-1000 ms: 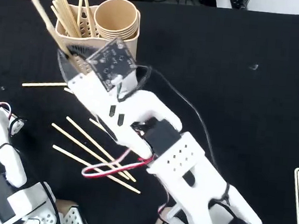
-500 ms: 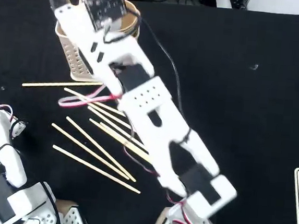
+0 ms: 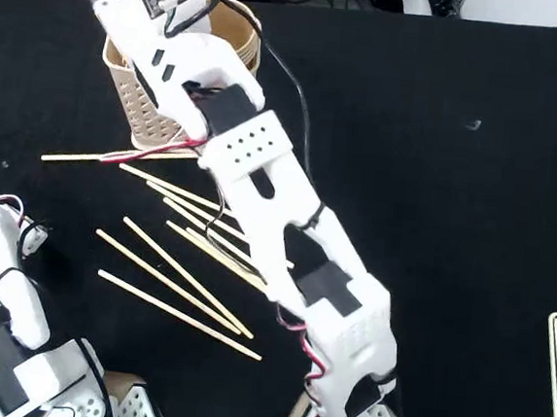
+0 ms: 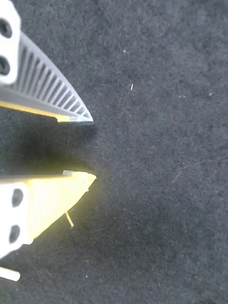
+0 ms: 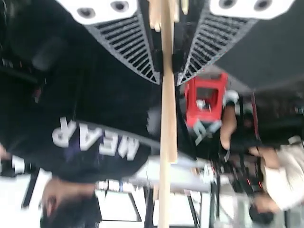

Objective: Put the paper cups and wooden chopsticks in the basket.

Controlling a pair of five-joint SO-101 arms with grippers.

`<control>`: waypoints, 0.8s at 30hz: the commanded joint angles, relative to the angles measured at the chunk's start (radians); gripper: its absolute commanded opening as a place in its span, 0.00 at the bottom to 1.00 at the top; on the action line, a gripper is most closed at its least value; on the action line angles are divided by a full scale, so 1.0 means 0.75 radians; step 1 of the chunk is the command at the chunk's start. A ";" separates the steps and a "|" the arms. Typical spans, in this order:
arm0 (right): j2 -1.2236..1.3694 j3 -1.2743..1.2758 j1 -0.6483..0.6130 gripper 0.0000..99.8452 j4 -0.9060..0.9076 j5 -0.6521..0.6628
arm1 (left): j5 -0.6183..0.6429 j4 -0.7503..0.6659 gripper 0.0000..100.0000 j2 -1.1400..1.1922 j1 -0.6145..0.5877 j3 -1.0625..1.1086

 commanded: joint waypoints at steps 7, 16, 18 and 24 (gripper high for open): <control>-0.048 -0.093 0.043 0.09 0.358 -0.010 | 0.004 -0.012 0.18 -0.018 0.015 -0.024; -0.334 -0.083 0.049 0.13 0.653 -0.117 | 0.004 -0.012 0.18 -0.018 0.015 -0.024; -0.418 -0.081 0.047 0.13 0.827 -0.115 | 0.004 -0.012 0.18 -0.018 0.015 -0.024; -0.582 -0.079 0.090 0.14 1.277 -0.113 | 0.004 -0.012 0.18 -0.018 0.015 -0.024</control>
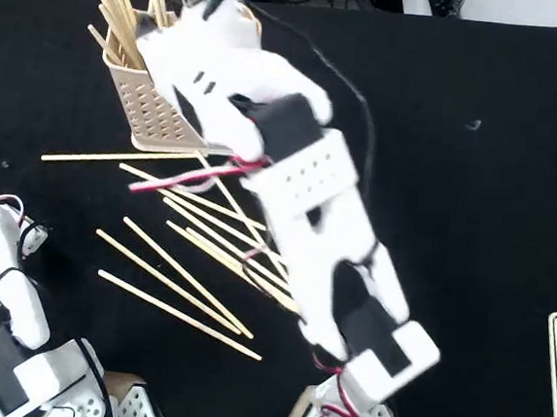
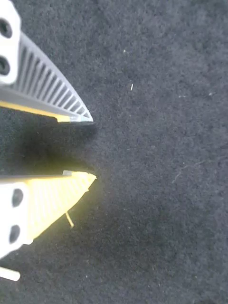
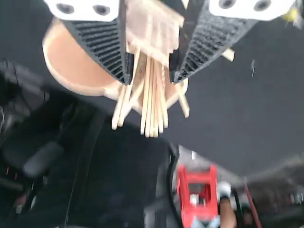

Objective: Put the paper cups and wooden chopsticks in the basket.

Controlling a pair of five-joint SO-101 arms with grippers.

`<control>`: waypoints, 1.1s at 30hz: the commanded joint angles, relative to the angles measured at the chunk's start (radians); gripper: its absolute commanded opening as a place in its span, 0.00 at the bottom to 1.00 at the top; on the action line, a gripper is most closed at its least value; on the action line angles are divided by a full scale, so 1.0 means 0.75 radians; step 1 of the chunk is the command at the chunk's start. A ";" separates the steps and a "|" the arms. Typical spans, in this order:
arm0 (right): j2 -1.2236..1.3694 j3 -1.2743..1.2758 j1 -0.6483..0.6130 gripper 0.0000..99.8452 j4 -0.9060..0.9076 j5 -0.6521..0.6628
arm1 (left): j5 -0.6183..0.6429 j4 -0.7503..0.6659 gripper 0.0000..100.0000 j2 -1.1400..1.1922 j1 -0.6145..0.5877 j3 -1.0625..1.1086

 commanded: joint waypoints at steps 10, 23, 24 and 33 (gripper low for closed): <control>-0.193 -0.081 0.141 0.14 0.646 -0.004 | 0.004 -0.012 0.18 -0.018 0.015 -0.024; -0.502 0.633 -0.035 0.14 0.642 0.070 | 0.004 -0.012 0.18 -0.018 0.015 -0.024; -0.564 0.787 -0.047 0.14 0.548 0.070 | 0.004 -0.012 0.18 -0.018 0.015 -0.024; -0.918 1.969 -0.080 0.14 -0.323 0.162 | 0.004 -0.012 0.18 -0.018 0.015 -0.026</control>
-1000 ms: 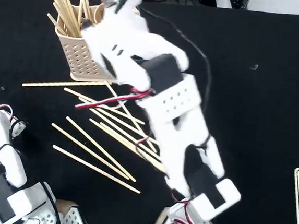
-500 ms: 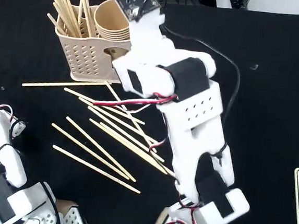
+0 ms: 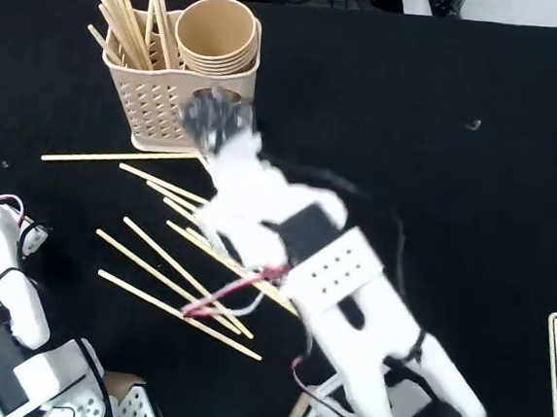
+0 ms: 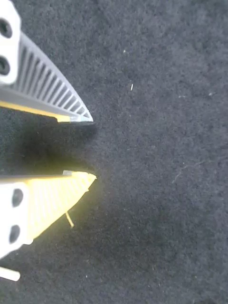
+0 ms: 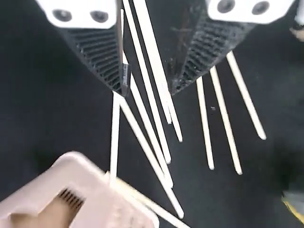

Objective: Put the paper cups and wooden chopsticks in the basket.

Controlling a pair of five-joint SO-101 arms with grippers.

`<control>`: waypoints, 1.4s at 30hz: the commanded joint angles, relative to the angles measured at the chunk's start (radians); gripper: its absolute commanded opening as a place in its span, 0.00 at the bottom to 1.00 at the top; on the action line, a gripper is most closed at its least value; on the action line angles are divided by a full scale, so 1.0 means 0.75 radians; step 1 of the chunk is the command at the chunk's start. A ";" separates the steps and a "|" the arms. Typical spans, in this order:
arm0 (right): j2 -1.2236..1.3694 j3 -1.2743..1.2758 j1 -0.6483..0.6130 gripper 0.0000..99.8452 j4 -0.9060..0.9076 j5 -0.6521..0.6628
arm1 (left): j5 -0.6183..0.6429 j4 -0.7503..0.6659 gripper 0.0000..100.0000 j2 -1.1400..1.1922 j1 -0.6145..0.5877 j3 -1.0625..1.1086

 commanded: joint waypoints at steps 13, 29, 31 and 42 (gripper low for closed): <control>0.316 0.455 -0.188 0.18 -0.466 0.276 | 0.004 -0.012 0.18 -0.018 0.044 -0.028; 0.668 0.251 -0.045 0.02 -0.507 0.378 | 0.004 -0.012 0.18 -0.018 0.038 -0.024; 0.666 0.253 -0.045 0.01 -0.505 0.376 | 0.004 -0.012 0.18 -0.018 0.038 -0.024; 0.392 0.351 -0.037 0.09 -0.442 0.323 | 0.004 -0.012 0.18 -0.018 0.042 -0.026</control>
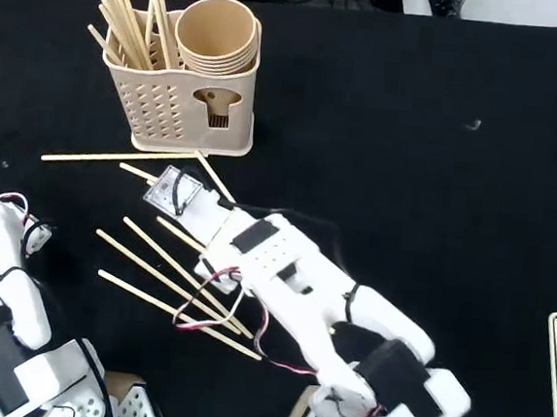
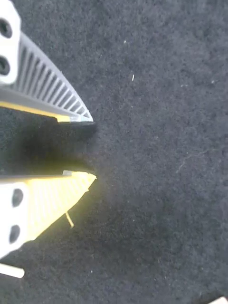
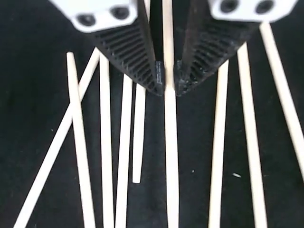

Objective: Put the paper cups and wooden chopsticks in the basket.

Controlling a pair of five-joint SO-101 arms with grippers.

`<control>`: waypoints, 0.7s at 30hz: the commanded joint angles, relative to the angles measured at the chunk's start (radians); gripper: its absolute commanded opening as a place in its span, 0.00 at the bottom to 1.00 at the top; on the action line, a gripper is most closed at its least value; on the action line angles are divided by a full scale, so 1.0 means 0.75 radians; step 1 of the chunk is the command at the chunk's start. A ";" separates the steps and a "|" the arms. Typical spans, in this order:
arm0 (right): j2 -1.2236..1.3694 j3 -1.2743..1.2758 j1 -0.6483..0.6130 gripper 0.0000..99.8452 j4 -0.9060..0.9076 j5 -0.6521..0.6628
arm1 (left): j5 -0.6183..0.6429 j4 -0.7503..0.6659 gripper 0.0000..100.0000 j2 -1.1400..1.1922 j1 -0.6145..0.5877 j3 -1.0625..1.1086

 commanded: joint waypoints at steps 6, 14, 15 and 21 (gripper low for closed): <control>-0.093 0.030 0.016 0.24 0.010 -0.012 | 0.004 -0.012 0.18 -0.018 0.009 -0.026; 0.111 -0.011 0.031 0.22 -0.076 0.070 | 0.004 -0.012 0.18 -0.018 0.005 -0.026; 0.126 -0.040 0.033 0.22 -0.049 0.070 | 0.004 -0.012 0.18 -0.018 0.003 -0.026; 0.175 -0.089 0.023 0.13 0.020 0.082 | 0.004 -0.012 0.18 -0.018 0.003 -0.024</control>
